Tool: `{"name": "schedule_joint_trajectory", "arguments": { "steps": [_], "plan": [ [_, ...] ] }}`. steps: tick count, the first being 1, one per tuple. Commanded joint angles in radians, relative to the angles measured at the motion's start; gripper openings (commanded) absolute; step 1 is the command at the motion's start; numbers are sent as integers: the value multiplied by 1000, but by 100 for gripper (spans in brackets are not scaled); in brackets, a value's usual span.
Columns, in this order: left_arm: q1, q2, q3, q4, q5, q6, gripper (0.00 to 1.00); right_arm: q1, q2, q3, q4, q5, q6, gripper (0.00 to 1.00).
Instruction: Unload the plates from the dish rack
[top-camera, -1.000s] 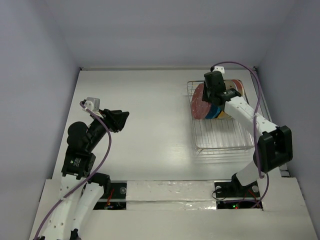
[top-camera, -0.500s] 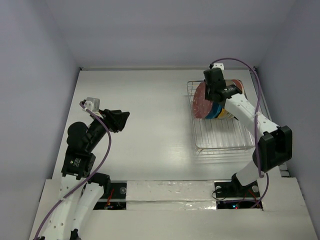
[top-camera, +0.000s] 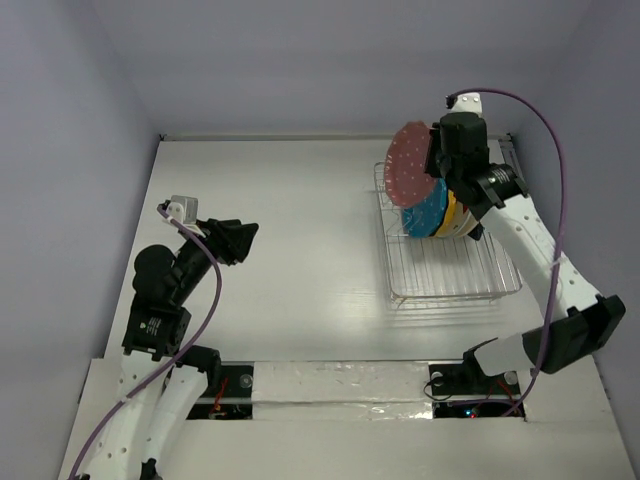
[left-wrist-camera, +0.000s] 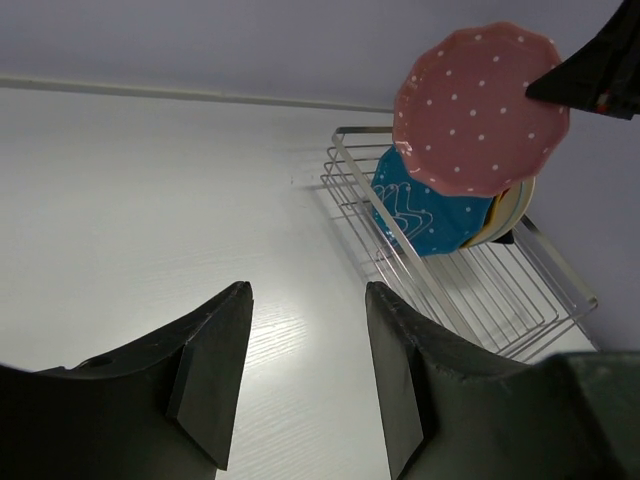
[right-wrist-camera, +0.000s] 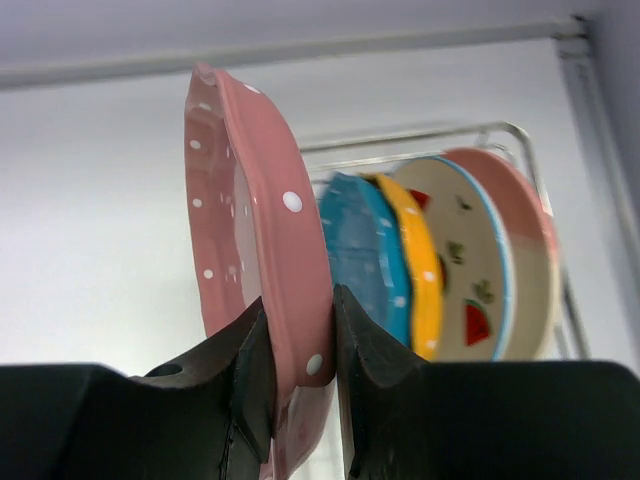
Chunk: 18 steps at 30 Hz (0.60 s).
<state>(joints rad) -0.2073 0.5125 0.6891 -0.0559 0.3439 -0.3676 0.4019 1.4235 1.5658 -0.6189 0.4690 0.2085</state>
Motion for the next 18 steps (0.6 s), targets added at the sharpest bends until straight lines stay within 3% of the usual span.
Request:
{"name": "schedule_joint_trajectory", "arguments": {
  "steps": [1, 5, 12, 18],
  "plan": [
    [5, -11, 26, 33, -11, 1, 46, 41, -72, -4, 257, -228, 129, 0],
    [14, -17, 30, 22, -31, 2, 46, 116, 1, -32, 415, -396, 248, 0],
    [14, -17, 33, 14, -52, 4, 46, 250, 265, 101, 642, -461, 452, 0],
    [14, -19, 40, 4, -69, 7, 46, 334, 550, 322, 633, -481, 555, 0]
  ]
}}
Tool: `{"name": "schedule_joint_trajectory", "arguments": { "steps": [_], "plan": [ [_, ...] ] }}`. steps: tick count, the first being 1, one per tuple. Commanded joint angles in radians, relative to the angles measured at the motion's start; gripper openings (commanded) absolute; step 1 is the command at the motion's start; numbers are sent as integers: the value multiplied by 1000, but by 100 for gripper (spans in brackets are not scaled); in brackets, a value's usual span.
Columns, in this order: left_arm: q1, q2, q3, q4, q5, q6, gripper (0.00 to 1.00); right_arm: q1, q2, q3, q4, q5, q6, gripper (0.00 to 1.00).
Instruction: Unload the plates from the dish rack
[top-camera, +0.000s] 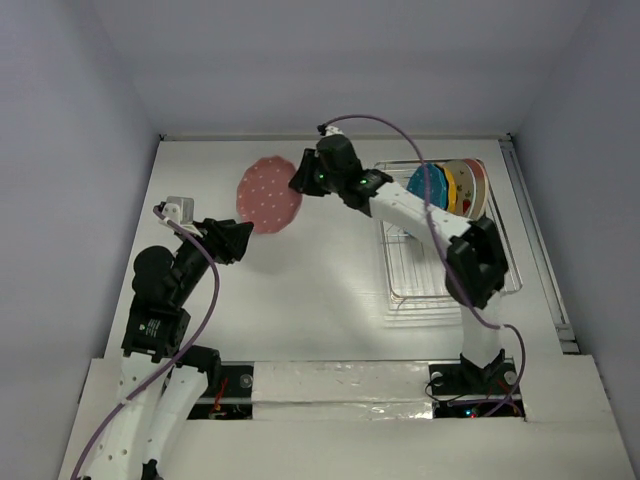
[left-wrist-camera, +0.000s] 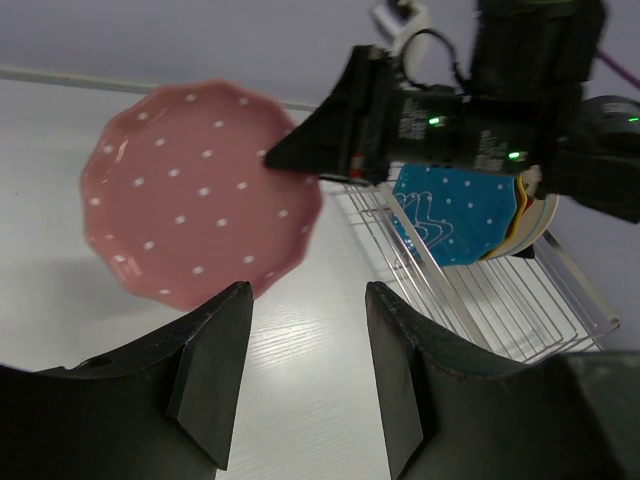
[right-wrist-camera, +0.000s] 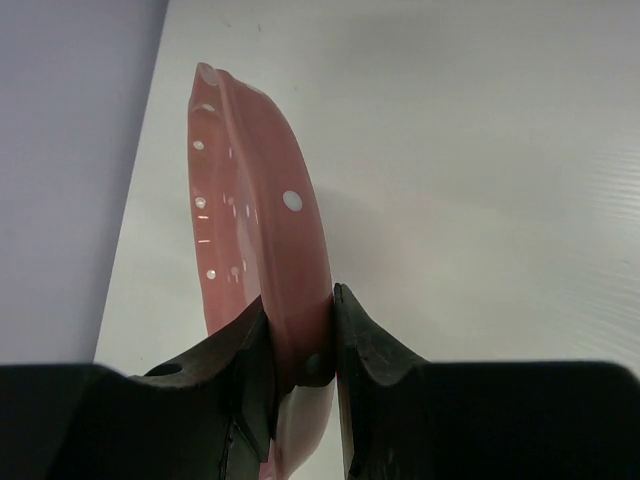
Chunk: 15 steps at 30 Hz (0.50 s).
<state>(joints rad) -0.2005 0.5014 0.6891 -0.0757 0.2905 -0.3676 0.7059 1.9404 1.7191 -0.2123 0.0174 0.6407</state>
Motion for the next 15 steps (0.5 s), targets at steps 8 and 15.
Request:
{"name": "schedule_joint_trajectory", "arguments": {
  "steps": [8, 15],
  "plan": [
    [7, -8, 38, 24, -16, 6, 46, 86, 351, 451, 179, -42, 247, 0],
    [7, -7, 38, 24, -13, 6, 46, 106, 511, 525, 186, -80, 339, 0]
  ]
}}
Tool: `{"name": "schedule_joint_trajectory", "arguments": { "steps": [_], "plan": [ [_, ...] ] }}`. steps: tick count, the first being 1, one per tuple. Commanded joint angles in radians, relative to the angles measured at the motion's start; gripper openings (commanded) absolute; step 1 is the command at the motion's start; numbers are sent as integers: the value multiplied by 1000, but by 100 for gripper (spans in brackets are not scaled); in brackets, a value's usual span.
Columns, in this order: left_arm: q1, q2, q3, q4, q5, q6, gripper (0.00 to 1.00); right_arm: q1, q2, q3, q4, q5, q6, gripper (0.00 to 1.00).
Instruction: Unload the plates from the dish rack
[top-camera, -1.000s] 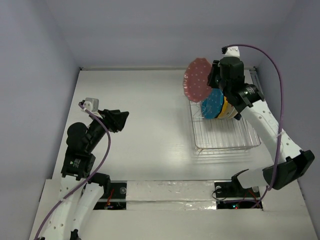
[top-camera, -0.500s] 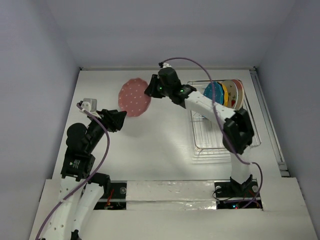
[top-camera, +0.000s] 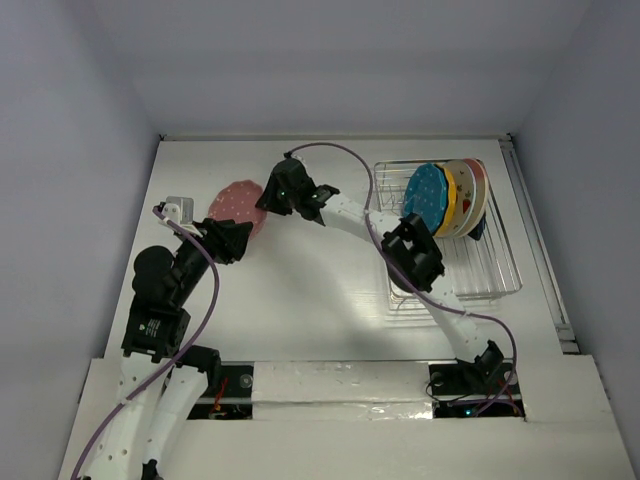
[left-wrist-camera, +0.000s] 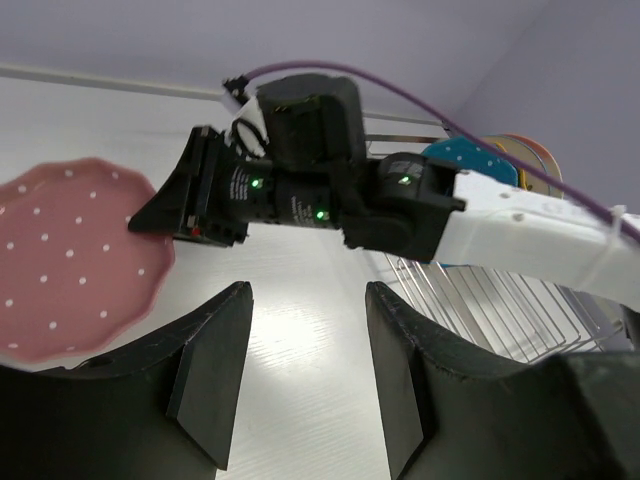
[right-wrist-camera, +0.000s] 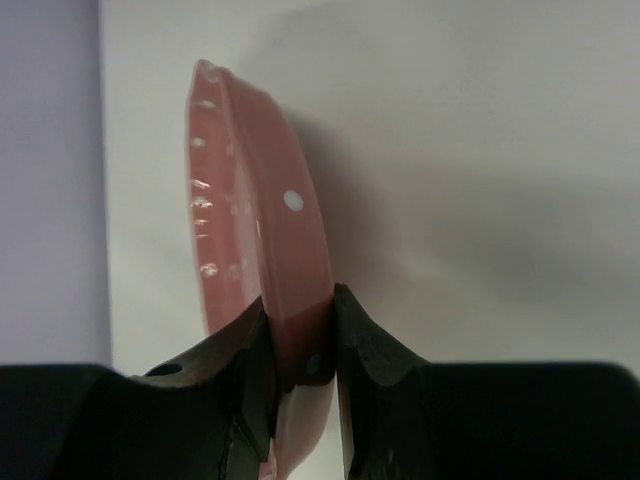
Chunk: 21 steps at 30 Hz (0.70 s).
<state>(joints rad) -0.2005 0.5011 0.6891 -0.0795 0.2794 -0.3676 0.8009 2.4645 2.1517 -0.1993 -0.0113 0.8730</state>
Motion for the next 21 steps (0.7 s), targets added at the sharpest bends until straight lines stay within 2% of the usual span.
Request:
{"name": "schedule_joint_trajectory", "arguments": {
  "steps": [1, 2, 4, 5, 6, 8, 9, 13, 17, 21],
  "plan": [
    [7, -7, 38, 27, -2, 6, 46, 11, -7, 88, 175, -46, 113, 1],
    [7, -7, 38, 27, -2, 6, 46, 11, -6, 82, 178, -38, 124, 2],
    [7, -7, 38, 27, -3, 7, 46, 11, 1, 60, 181, -33, 135, 13],
    [7, -7, 38, 27, -3, 7, 46, 11, -1, 53, 179, -24, 136, 20],
    [7, -7, 38, 26, -2, 7, 46, 11, -7, 39, 182, -21, 138, 31],
    [7, -7, 38, 27, -3, 6, 46, 11, -19, -10, 189, -13, 138, 40],
    [7, -7, 36, 27, -2, 6, 46, 11, -24, -24, 189, -10, 138, 51],
    [7, -7, 36, 27, -3, 6, 46, 11, -47, -91, 189, -4, 121, 70],
    [7, -10, 33, 30, 4, 4, 46, 11, -93, -191, 264, -19, 106, 80],
    [7, -13, 33, 30, 1, 4, 46, 11, -99, -173, 178, -9, 61, 90]
  ]
}}
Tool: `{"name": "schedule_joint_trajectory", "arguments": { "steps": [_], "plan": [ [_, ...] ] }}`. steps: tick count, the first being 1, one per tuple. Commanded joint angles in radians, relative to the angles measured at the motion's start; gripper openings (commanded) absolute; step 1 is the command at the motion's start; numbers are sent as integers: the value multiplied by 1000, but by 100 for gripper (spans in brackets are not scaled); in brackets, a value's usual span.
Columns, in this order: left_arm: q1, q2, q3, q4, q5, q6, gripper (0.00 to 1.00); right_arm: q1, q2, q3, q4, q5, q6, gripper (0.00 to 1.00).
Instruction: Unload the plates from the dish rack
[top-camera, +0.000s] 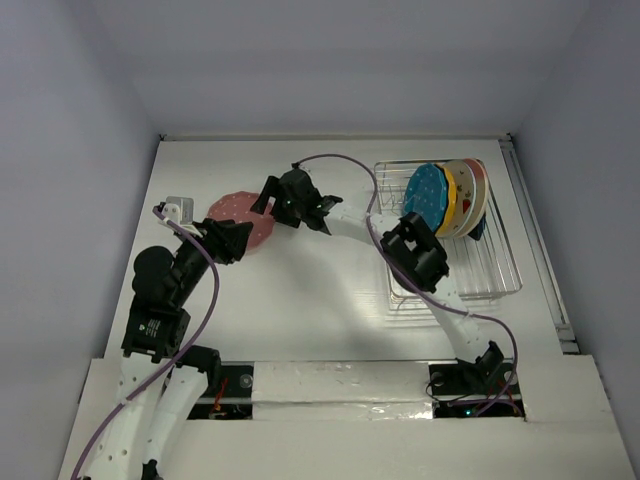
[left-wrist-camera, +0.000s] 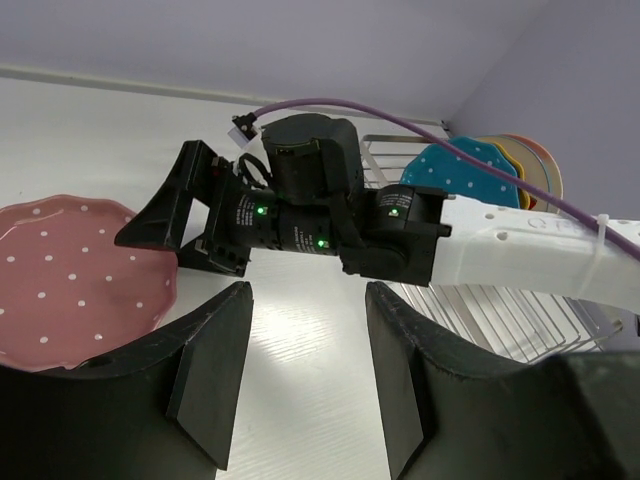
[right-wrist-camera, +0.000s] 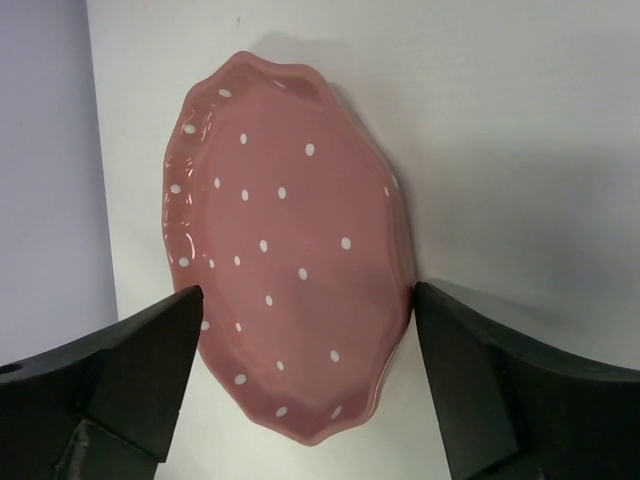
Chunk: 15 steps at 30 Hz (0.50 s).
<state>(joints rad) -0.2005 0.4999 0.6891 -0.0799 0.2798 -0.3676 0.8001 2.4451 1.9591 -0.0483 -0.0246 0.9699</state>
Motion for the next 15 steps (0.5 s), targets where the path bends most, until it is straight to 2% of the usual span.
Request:
{"name": "schedule_joint_trajectory", "arguments": {
  "steps": [1, 7, 9, 10, 12, 13, 15],
  "plan": [
    [7, -14, 33, 31, 1, 4, 46, 11, -81, 30, 4, 8, -46, 93],
    [7, -14, 33, 29, -5, 6, 46, 11, -217, -15, -71, 117, -174, 94],
    [7, -14, 33, 29, -7, 6, 46, 11, -292, -72, -85, 175, -258, 85],
    [7, -14, 33, 29, -5, 6, 46, 1, -386, -104, -84, 196, -293, 64],
    [7, -14, 33, 29, -5, 6, 46, -10, -490, -211, -114, 305, -390, 29],
    [7, -15, 33, 29, -4, 6, 45, -25, -544, -250, -128, 346, -427, 6],
    [7, -17, 33, 32, -2, 6, 39, -51, -700, -360, -194, 466, -526, 0]
  ]
}}
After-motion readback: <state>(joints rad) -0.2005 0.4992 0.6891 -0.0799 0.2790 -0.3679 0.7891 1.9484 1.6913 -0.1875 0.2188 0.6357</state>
